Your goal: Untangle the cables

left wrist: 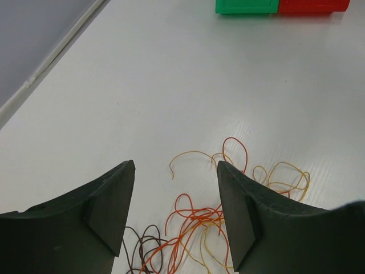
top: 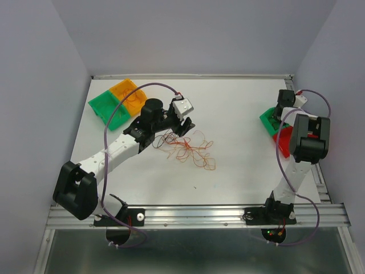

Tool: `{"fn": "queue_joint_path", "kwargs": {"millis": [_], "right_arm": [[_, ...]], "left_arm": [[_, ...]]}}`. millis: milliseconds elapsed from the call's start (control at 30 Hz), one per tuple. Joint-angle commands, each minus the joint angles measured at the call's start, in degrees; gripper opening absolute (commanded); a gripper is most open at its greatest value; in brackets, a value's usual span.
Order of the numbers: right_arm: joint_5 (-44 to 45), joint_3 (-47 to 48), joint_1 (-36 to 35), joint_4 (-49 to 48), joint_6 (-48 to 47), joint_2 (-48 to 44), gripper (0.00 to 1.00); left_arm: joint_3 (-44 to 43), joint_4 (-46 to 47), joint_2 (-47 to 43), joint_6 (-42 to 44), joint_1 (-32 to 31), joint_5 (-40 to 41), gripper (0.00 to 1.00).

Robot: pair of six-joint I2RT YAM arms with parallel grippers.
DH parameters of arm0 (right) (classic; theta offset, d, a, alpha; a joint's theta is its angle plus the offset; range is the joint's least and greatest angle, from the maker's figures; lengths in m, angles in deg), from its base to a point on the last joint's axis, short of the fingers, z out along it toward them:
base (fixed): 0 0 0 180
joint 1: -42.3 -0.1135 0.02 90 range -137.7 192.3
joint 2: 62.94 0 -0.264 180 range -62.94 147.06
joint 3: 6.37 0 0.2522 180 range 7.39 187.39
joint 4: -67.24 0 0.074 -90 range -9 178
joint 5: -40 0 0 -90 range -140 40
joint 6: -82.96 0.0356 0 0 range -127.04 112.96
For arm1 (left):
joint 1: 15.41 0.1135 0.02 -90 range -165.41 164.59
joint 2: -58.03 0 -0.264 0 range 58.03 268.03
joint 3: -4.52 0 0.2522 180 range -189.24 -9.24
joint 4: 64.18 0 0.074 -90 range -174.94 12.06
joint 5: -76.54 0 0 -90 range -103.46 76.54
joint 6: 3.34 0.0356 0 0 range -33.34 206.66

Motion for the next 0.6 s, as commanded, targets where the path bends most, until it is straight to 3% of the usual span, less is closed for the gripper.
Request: {"fn": "queue_joint_path", "kwargs": {"millis": [0, 67, 200, 333, 467, 500, 567], "right_arm": [[-0.27, 3.10, 0.46, -0.92, 2.08, 0.48, 0.01], [-0.62, 2.49, 0.38, -0.92, 2.52, -0.47, 0.06], [0.87, 0.21, 0.38, -1.01, 3.05, -5.21, 0.29], [2.81, -1.46, 0.20, -1.18, 2.08, -10.32, 0.33], [5.27, -2.78, -0.76, -1.27, 1.11, -14.80, 0.42], [5.53, -3.31, -1.11, -1.27, 0.77, -16.37, 0.51], [5.27, -3.49, -1.20, -1.36, 0.76, -16.83, 0.54]], "left_arm": [[-2.37, 1.34, -1.05, 0.35, 0.01, -0.82, 0.71], [-2.46, 1.34, -0.79, 0.35, 0.10, -0.64, 0.71], [-2.46, 1.25, -0.61, 0.44, 0.10, -0.38, 0.71], [-2.63, 1.34, -0.26, 0.62, 0.10, 0.06, 0.71], [-2.81, 1.34, 0.27, 0.71, 0.01, 0.41, 0.71], [-2.98, 1.16, 0.62, 0.79, 0.01, 0.85, 0.71], [-3.07, 1.07, 0.62, 0.97, 0.10, 0.77, 0.71]]}}
